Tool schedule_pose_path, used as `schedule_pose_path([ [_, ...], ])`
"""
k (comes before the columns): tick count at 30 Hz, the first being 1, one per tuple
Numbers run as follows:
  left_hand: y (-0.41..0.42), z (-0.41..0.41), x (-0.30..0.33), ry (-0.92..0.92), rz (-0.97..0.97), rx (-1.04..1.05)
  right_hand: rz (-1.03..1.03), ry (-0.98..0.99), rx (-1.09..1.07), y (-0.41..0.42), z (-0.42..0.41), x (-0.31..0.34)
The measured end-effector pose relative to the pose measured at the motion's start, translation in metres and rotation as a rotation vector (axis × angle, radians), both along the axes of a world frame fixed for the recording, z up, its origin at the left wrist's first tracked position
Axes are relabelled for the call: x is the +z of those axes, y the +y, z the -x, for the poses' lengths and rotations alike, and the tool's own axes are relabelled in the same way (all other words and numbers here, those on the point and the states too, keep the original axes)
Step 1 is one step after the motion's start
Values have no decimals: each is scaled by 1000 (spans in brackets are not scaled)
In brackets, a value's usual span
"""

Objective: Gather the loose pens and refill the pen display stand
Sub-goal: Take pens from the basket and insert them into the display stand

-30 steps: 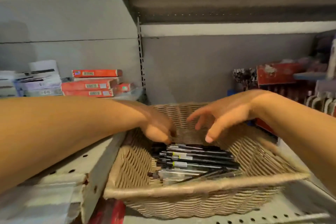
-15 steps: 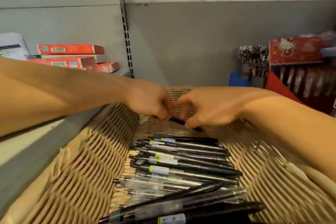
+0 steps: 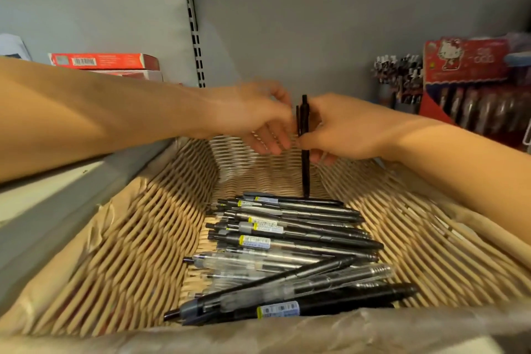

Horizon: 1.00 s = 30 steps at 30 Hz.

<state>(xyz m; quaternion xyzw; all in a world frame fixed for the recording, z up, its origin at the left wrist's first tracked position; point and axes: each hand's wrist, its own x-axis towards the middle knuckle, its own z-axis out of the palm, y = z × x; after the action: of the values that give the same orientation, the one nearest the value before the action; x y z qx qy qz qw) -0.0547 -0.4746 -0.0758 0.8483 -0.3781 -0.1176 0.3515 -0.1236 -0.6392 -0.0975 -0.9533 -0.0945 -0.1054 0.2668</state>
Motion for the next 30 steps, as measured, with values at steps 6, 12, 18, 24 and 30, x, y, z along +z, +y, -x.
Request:
schedule_pose_path([
  [6,7,5,-13,-331,-918,-278,-4,96,19,-2,-3,-1],
  [12,6,2,-17,-325,-923,-270,18,139,38,0,-6,0],
  [18,11,-6,-3,-341,-713,-130,40,97,19,2,-5,0],
  [24,8,-10,7,-334,-80,32,-34,72,6,3,-4,1],
  [30,7,0,9,-270,154,34,-80,-86,-50,4,-4,3],
])
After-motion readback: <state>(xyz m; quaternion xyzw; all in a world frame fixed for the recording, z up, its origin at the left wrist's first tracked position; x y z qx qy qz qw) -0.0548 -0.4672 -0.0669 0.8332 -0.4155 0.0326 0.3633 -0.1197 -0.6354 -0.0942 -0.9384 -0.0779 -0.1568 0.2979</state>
